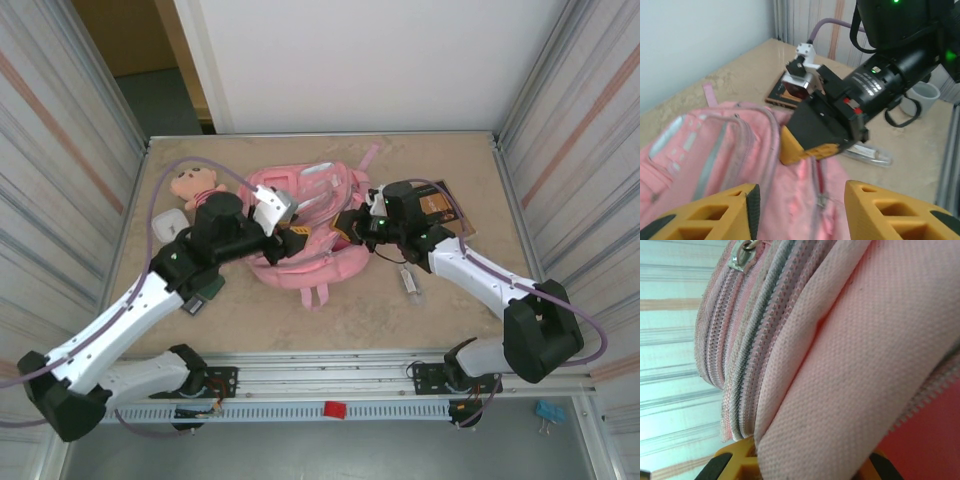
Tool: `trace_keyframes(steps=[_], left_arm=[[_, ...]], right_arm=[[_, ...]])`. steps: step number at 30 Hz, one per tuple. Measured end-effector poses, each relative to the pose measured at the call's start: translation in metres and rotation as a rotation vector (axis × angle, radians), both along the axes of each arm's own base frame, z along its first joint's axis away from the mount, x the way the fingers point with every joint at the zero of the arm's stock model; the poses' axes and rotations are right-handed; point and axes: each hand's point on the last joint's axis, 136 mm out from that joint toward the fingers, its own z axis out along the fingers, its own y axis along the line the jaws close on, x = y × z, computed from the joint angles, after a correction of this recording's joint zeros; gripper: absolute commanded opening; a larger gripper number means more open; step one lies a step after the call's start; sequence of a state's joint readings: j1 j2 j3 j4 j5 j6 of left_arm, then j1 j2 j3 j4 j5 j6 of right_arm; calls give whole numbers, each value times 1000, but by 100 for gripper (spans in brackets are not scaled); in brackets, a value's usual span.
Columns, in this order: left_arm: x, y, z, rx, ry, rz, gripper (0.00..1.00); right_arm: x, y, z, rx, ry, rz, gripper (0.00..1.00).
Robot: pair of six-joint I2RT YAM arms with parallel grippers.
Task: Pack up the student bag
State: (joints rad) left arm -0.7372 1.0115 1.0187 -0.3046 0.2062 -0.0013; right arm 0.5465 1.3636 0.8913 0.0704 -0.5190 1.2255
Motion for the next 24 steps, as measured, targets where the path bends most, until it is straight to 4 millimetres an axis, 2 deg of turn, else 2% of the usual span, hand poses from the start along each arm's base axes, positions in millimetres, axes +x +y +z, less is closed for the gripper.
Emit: trace_keyframes(steps=[2,6,8,10,14,20,24], left_arm=[[-13,-3,-16,-9,95,41,48],[-36,-16,-73,68,281,108,48],[-38,-19,-92,107,334,147,48],[-31,-19,-109,142,373,215,48],[-15,-20,-123,184,395,309,47],[-2,-25,-124,190,392,364,46],[7,-29,-125,192,390,406,40]], right_arm=[[-1,3,1,3,-6,5,0],[-5,8,2,1,-14,12,0],[-6,11,4,3,-16,16,0],[-6,13,8,8,-23,21,0],[-7,17,12,18,-22,21,0],[-7,18,13,19,-23,18,0],[-10,20,13,20,-24,26,0]])
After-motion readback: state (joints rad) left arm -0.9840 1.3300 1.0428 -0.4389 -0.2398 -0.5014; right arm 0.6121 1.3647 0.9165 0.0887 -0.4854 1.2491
